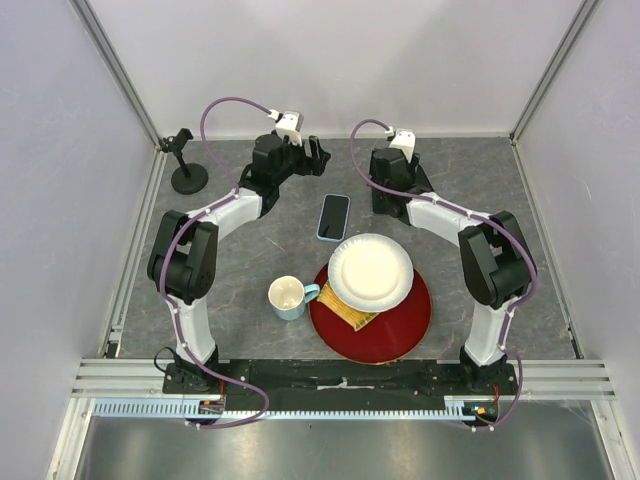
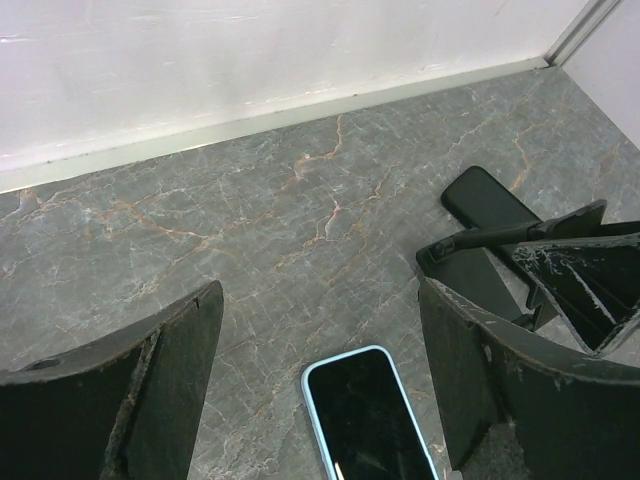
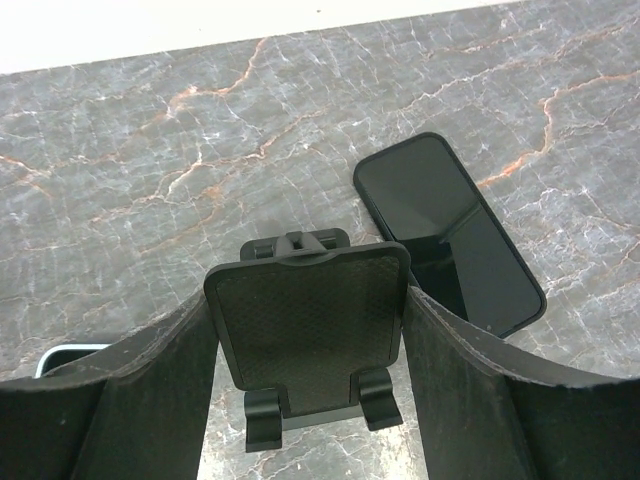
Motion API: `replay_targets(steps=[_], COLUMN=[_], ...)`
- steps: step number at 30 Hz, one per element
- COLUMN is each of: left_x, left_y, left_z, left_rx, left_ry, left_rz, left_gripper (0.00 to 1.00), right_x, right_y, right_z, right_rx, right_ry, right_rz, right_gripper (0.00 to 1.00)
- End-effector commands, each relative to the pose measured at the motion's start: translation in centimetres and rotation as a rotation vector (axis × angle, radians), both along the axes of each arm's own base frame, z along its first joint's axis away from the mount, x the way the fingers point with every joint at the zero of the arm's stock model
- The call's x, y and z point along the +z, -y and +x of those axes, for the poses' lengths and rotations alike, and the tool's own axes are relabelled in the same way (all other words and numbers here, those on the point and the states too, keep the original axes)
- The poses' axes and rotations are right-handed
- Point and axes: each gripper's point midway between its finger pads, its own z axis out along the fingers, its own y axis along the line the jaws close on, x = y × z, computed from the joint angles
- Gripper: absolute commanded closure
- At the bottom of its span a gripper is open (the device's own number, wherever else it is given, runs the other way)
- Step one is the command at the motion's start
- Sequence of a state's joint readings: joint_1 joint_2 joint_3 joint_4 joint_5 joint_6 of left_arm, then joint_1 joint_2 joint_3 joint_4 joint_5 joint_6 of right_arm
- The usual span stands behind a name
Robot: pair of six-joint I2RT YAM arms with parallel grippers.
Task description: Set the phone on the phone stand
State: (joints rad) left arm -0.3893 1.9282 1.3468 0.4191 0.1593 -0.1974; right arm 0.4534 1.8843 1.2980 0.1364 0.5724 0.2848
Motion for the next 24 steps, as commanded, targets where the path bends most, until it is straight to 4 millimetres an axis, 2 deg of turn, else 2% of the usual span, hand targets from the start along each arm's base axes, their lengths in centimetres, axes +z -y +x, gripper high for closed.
replay_targets(steps=[1, 12, 22, 24], left_x=[2.2, 2.3, 2.1, 2.1], left_y=[0.1, 0.2, 0.4, 0.4], left_z=[0.4, 0.4, 0.4, 0.3], left_rx=[0.012, 0.01, 0.004, 0.001], left_ry=[0.043, 0.038, 0.035, 0.034], left_rz=[-0.03, -0.041, -0.047, -0.049], left_gripper=[0.15, 0.16, 0.16, 0.16], right_x=[1.8, 0.8, 0.7, 0.6], right_y=[-0.1, 0.1, -0.3, -0.2], right_z=[1.2, 1.2, 1.2, 1.2], right_rx=[-0.037, -0.054, -0.042, -0.041], right_ry=[0.051, 0.035, 0.029, 0.026], right_rz=[0.027, 0.014, 0.014, 0.011], right_gripper=[1.0, 1.0, 0.88, 0.81])
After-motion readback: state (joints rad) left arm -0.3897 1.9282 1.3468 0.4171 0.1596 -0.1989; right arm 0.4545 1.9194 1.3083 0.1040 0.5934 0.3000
